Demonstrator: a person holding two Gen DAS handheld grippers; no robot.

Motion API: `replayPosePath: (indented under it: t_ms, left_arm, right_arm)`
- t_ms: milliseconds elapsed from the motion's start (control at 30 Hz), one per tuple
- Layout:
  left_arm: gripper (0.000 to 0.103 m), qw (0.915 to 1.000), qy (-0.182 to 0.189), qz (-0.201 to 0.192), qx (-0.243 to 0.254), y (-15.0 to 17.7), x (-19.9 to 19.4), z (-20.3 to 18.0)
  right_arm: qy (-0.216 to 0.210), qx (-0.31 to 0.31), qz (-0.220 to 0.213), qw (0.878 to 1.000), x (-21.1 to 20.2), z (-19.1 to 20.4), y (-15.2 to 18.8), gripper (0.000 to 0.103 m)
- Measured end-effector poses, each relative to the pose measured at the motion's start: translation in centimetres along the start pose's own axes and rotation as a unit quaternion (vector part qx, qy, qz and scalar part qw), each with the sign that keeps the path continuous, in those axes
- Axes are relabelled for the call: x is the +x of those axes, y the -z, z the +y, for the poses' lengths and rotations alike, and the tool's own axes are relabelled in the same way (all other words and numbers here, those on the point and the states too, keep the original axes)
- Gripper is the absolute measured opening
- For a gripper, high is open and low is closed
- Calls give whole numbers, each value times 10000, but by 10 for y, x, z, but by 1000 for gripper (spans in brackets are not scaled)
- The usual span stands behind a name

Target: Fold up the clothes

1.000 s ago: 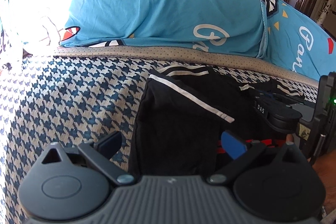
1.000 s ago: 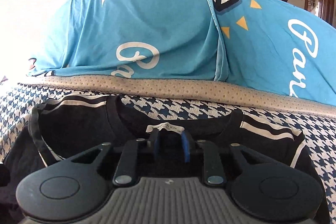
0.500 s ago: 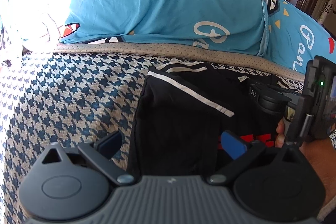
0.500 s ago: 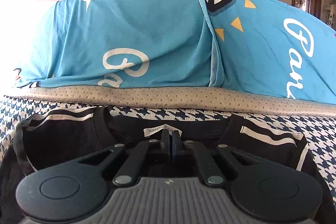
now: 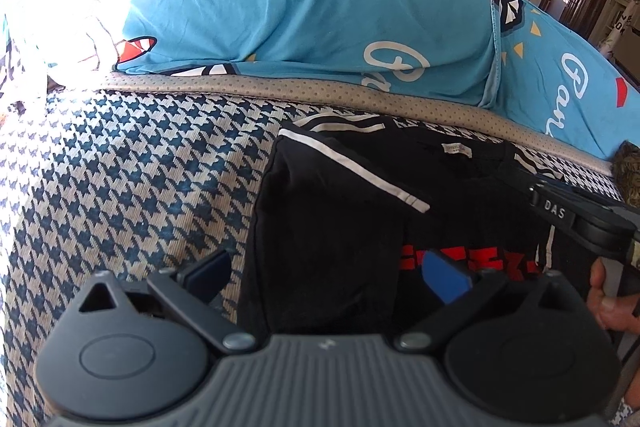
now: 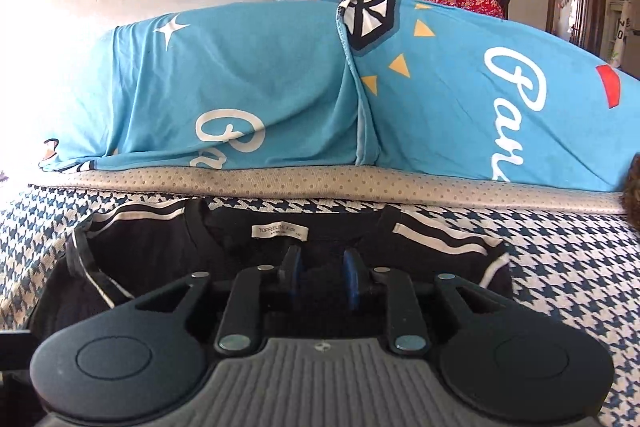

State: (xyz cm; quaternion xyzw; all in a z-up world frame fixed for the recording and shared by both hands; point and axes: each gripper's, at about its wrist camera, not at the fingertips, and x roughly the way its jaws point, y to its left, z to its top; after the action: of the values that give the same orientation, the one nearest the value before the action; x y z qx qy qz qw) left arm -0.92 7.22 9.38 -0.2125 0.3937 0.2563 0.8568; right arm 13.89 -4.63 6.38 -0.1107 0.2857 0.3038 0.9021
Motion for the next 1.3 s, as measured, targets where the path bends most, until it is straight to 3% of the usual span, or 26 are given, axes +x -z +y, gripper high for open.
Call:
replayPosePath:
  t_ms: [67, 233, 467, 567, 833, 1067, 1233, 1300]
  left_arm:
    - [103, 10000, 12, -14, -13, 3, -5, 0]
    - [103, 10000, 54, -14, -56, 11, -14, -2]
    - [103, 9996, 52, 241, 118, 31, -10, -19]
    - [103, 9993, 12, 348, 135, 34, -5, -24]
    - [103, 9987, 109, 480, 154, 35, -2, -28]
    - [103, 9985, 172, 517, 66, 32, -3, -23]
    - [103, 9983, 204, 547, -32, 30, -4, -18]
    - [103, 9982, 212, 554, -51, 30, -3, -17]
  right_arm:
    - [38, 1, 8, 10000, -18, -12, 3, 25]
    - [139, -300, 71, 9994, -66, -41, 25, 42]
    - [155, -910, 244, 9954, -100, -61, 65, 44]
    - [166, -866, 260, 9958, -101, -67, 72, 44]
    - [108, -1747, 31, 9846, -97, -45, 84, 44]
    - [680, -2992, 116, 9517, -72, -24, 101, 44]
    - [1274, -4325, -45, 8926, -58, -8, 126, 44]
    - [1308, -4376, -52, 8896, -56, -7, 126, 44]
